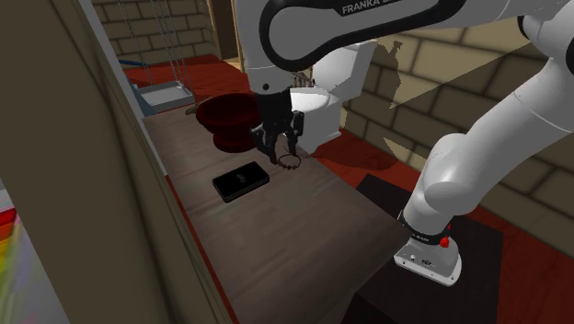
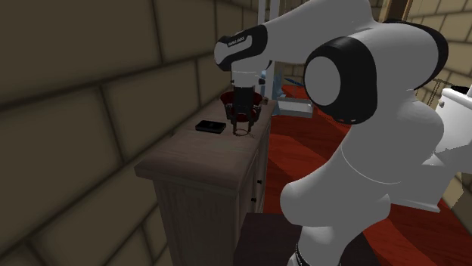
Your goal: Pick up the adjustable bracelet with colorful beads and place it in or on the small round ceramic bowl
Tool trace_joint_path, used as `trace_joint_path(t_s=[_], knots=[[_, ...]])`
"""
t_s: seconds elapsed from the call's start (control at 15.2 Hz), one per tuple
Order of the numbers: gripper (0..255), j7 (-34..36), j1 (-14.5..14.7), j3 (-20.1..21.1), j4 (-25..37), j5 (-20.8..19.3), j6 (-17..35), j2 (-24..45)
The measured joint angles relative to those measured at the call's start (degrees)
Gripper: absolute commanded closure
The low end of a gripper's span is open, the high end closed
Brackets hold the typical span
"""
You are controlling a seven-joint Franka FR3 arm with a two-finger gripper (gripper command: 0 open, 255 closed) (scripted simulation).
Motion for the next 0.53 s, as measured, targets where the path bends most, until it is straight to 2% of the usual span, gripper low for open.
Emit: trace_joint_path(t_s=[0.53], knots=[[255,0.5,-0.2,-0.6,5.7,-0.4,-5.9,0.0]])
